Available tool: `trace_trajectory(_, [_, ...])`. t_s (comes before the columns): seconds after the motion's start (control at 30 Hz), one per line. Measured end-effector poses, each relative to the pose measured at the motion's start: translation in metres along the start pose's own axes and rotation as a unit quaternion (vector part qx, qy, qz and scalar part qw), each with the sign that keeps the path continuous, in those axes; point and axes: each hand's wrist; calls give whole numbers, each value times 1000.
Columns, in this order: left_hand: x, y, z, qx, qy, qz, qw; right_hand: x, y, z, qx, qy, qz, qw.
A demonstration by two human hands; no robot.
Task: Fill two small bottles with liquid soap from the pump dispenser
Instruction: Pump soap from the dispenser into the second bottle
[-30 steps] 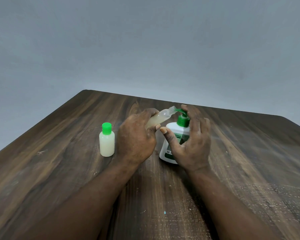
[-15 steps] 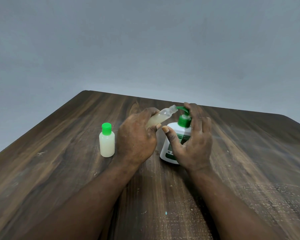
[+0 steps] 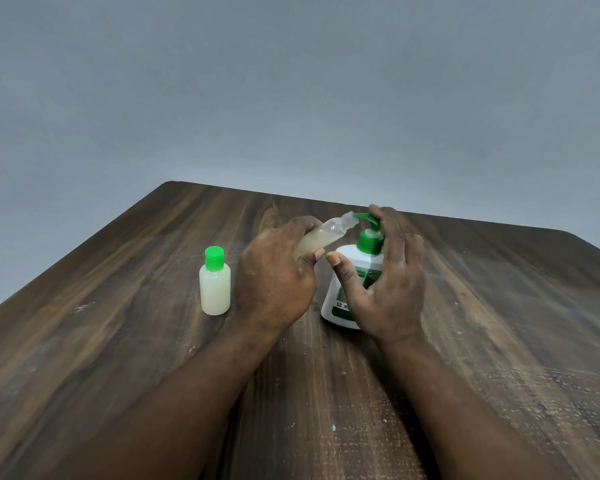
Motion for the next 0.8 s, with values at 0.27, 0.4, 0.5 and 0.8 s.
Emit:
trace_trajectory(0.27, [0, 0, 0, 3, -4, 3, 1000, -1, 1, -5, -3, 12, -3, 1000])
trace_trajectory(0.4, [0, 0, -1, 5, -10, 5, 1000, 0, 3, -3, -2, 12, 2, 1000])
trace_trajectory(0.5, [1, 0, -1, 2, -7, 6, 1000, 1, 2, -1, -6, 6, 4, 1000])
trace_trajectory(0.8, [1, 0, 0, 1, -4, 3, 1000, 0, 1, -4, 1, 15, -2, 1000])
Point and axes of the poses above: each hand's wrist, its own z-axis towards the middle knuckle, its own y-axis out of the back of the hand, x = y × z, and after that the axes turned 6 degrees about -y, right-handed
